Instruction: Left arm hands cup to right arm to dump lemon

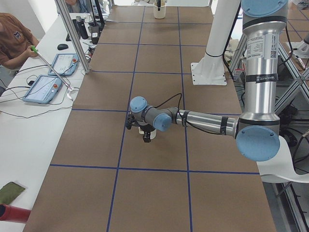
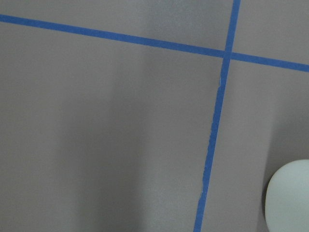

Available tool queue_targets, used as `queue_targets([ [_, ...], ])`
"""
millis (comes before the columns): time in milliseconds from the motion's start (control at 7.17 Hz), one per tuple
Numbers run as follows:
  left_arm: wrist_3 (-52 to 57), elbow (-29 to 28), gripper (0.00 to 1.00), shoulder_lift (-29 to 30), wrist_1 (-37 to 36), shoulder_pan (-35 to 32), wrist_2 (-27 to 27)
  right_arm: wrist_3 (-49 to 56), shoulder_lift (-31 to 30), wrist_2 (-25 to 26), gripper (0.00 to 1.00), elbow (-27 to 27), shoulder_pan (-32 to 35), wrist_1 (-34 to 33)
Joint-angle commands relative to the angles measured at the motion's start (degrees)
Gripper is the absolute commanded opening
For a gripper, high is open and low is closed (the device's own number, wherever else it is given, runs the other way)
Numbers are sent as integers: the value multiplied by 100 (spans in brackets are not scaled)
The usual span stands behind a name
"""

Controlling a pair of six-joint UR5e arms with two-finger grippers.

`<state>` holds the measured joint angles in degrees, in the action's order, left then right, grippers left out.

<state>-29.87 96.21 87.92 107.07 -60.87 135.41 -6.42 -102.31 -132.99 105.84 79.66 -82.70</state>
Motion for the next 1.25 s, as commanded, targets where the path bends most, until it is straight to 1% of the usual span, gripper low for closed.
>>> queue_targets([
  [0,-18,-24,0,59,-2,31,-6,-17,0,1,100,-11,-55,0],
  [139,-123,72,0,59,-2,22,-6,-17,0,1,100,-2,-90,9],
  [279,-167,439,0,68,-89,22,2,9,17,10,100,24,-99,287],
  [418,-324,764,0,111,-255,22,37,10,0,44,100,-2,-99,873],
  [557,-544,959,0,382,-518,13,38,1,9,45,100,-10,-99,1322],
  [697,-902,1013,0,898,-930,13,46,-86,-52,80,100,-37,-91,1553],
  [836,-1254,979,0,1477,-1343,22,38,-105,17,45,100,-228,-91,1738],
  [1115,-2061,839,0,2471,-1872,127,46,-140,44,45,100,-335,-117,2519],
])
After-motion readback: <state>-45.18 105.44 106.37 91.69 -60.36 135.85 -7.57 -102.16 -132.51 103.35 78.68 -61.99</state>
